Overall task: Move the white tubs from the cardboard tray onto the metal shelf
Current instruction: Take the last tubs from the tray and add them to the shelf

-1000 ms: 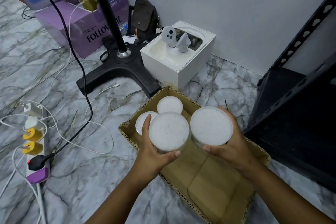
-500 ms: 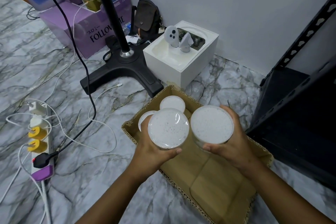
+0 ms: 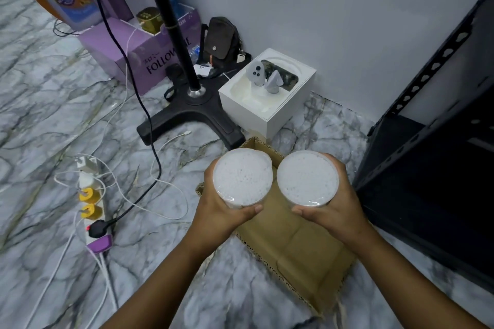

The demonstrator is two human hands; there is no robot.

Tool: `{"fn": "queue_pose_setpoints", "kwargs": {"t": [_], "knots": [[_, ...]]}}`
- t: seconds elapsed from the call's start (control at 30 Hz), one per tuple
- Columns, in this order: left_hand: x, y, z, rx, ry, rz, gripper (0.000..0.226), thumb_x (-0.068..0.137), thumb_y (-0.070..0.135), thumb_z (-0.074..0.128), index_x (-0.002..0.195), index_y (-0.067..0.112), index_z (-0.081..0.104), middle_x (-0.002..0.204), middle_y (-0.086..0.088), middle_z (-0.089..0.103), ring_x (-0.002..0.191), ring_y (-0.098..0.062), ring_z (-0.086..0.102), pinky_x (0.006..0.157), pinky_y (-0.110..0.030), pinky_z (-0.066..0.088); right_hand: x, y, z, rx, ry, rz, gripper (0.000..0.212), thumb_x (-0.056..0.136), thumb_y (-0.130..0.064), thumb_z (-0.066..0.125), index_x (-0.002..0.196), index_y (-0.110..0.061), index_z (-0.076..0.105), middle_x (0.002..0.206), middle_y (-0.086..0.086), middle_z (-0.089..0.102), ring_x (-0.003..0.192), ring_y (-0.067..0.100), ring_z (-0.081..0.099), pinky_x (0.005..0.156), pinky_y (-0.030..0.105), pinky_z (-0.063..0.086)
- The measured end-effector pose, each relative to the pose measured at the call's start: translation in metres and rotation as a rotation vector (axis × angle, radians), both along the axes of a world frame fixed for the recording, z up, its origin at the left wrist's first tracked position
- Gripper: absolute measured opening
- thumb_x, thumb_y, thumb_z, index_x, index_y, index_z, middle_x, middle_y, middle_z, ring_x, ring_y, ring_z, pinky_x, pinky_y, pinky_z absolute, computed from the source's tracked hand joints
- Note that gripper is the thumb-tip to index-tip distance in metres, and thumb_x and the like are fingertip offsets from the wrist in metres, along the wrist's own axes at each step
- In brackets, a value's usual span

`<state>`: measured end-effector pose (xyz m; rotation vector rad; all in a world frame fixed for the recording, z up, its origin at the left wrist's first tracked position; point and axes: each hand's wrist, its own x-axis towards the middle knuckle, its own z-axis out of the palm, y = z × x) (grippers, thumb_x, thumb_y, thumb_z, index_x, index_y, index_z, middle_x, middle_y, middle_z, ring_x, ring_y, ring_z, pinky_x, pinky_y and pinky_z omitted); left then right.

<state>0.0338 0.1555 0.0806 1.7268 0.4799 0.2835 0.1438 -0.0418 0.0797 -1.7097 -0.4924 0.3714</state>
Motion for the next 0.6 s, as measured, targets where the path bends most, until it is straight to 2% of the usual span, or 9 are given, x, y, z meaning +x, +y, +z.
{"fn": "queue_pose_setpoints", "kwargs": {"t": [0.1, 0.3, 0.43, 0.6], "knots": [[-0.010, -0.002, 0.061, -0.025, -0.003, -0.008, 0.104, 0.048, 0.044, 0.085, 0.135, 0.032, 0.031, 0.130, 0.021, 0.048, 0.119, 0.007, 0.046, 0.087, -0.003, 0.041, -0.012, -0.002, 0.057, -0.020, 0.017, -0.014, 0.095, 0.043, -0.039, 0.085, 0.125, -0.042, 0.038, 0.123, -0.024, 0.050, 0.116, -0.003, 0.049, 0.089, 0.010, 0.043], [-0.028, -0.011, 0.196, -0.091, 0.009, -0.032, 0.097, 0.050, 0.040, 0.086, 0.130, 0.043, 0.032, 0.126, 0.026, 0.050, 0.120, 0.004, 0.048, 0.086, -0.009, 0.045, -0.033, -0.010, 0.194, 0.004, 0.062, -0.023, 0.098, 0.042, -0.035, 0.086, 0.128, -0.034, 0.039, 0.124, -0.019, 0.054, 0.118, 0.003, 0.051, 0.090, 0.014, 0.044], [-0.038, -0.020, 0.287, -0.097, 0.008, -0.051, 0.099, 0.052, 0.037, 0.087, 0.133, 0.040, 0.032, 0.130, 0.021, 0.050, 0.122, 0.001, 0.048, 0.087, -0.009, 0.044, -0.047, -0.020, 0.290, 0.022, 0.071, -0.026, 0.094, 0.042, -0.035, 0.085, 0.123, -0.039, 0.038, 0.117, -0.032, 0.054, 0.114, -0.004, 0.051, 0.087, 0.008, 0.043], [-0.052, -0.037, 0.389, -0.097, 0.004, -0.059, 0.100, 0.052, 0.037, 0.088, 0.134, 0.040, 0.031, 0.128, 0.023, 0.050, 0.120, 0.004, 0.048, 0.087, -0.009, 0.044, -0.065, -0.042, 0.393, 0.022, 0.050, -0.047, 0.097, 0.041, -0.042, 0.088, 0.124, -0.043, 0.038, 0.122, -0.028, 0.053, 0.118, 0.000, 0.051, 0.090, 0.012, 0.043]]}}
